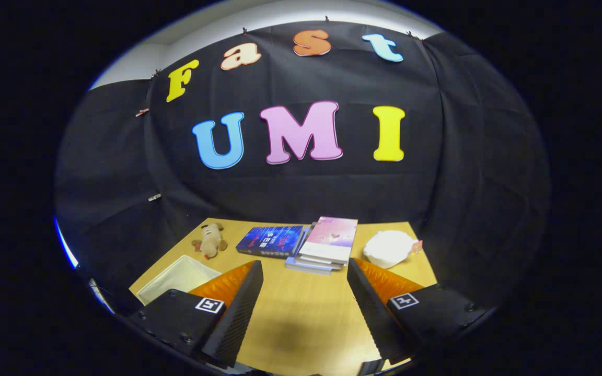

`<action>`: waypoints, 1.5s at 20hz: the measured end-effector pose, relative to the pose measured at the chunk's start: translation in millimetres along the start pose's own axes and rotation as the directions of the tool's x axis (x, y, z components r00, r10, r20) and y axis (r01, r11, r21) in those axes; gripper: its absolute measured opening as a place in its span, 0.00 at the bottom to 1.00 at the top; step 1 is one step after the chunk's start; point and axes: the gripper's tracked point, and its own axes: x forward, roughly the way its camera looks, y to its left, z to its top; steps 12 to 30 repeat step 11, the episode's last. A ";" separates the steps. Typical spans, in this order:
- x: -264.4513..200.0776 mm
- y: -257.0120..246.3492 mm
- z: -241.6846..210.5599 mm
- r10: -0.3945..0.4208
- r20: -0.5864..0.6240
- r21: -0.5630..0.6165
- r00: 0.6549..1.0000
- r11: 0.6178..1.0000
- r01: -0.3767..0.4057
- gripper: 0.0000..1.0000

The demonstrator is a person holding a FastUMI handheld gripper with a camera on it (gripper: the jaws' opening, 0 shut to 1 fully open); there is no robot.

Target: Open the storage box then place both shoes into the box .Put the left shoe in first, then the right shoe, with the right side of both shoes facing outward in a uniform manner.

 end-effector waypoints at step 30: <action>-9.0 -32.0 33.1 -0.049 0.209 -0.058 0.977 0.996 0.063 0.98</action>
